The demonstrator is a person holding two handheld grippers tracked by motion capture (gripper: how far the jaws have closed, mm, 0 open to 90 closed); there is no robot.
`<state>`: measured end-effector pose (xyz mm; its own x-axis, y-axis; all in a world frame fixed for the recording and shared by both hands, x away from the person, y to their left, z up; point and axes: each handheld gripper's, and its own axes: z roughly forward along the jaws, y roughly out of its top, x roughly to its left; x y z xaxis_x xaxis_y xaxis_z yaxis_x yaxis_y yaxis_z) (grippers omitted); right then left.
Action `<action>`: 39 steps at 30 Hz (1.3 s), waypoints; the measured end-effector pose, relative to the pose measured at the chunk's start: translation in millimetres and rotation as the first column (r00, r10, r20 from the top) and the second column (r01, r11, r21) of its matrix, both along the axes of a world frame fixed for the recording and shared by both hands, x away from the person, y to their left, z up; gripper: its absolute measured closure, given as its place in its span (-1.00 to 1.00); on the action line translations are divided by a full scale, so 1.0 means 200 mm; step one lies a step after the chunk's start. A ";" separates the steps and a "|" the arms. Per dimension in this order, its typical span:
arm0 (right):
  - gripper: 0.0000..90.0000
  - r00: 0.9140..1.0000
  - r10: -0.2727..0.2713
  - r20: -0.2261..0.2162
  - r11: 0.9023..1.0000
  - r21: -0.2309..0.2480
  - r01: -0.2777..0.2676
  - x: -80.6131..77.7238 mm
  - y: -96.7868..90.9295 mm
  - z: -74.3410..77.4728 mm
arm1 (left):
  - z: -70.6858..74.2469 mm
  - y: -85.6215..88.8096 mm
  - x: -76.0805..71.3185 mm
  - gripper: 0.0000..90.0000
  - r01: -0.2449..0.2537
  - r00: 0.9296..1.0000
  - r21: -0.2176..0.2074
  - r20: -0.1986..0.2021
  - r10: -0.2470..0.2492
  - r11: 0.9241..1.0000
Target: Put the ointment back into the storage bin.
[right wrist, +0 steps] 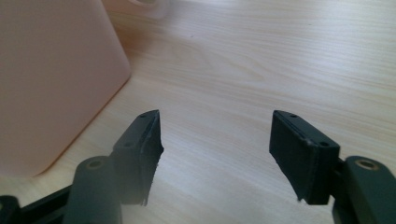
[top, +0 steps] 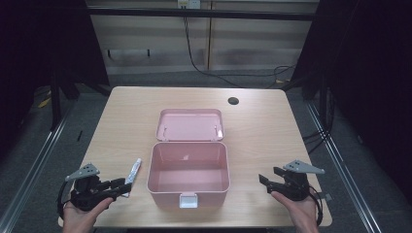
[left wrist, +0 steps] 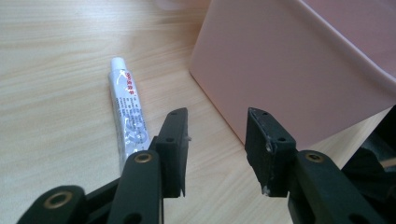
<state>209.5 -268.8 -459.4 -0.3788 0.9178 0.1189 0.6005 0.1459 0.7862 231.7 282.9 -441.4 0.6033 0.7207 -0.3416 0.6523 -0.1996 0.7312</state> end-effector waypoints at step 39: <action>-0.09 0.997 0.043 -0.066 0.993 0.113 -0.035 -0.05 0.01 0.04 | 0.25 -0.07 0.17 0.12 0.080 0.995 0.233 -0.080 -0.063 0.969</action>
<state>199.7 -267.2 -450.5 -0.4015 0.8821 0.2462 0.6485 0.0840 0.7565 266.0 268.8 -391.1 0.6368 0.7416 -0.2110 0.6786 -0.4091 0.6100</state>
